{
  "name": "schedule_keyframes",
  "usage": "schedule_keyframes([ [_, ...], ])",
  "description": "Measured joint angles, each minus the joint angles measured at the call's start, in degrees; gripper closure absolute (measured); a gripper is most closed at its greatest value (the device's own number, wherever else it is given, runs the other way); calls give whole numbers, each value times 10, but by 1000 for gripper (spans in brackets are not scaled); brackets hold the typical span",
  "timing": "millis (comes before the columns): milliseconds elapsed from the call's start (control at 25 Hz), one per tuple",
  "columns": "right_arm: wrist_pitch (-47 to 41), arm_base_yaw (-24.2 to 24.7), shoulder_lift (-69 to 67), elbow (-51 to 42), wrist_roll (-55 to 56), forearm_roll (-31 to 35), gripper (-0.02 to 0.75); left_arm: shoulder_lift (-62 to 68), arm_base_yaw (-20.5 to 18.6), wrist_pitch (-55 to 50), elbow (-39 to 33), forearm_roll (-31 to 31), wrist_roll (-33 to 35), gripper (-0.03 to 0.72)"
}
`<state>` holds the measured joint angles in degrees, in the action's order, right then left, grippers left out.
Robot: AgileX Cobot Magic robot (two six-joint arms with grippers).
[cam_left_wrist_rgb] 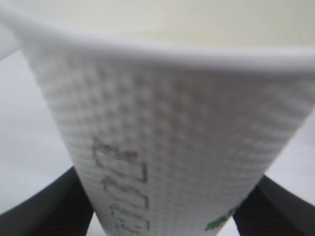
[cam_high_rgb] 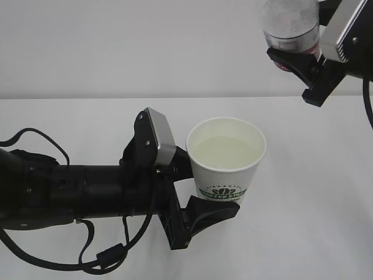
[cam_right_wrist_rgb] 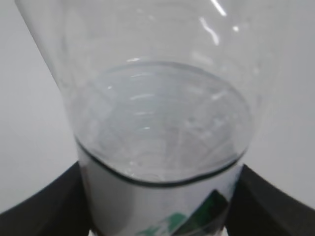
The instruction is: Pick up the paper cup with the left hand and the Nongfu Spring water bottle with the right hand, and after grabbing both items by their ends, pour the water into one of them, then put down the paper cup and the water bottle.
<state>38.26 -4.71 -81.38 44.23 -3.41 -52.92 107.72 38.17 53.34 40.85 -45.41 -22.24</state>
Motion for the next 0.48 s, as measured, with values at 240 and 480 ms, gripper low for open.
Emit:
schedule_keyframes([
  [240,0,0,0,0,52,0,210,0,0,0,0,0,0,99],
  [480,1,0,0,0,107,0,213,0,0,0,0,0,0,99],
])
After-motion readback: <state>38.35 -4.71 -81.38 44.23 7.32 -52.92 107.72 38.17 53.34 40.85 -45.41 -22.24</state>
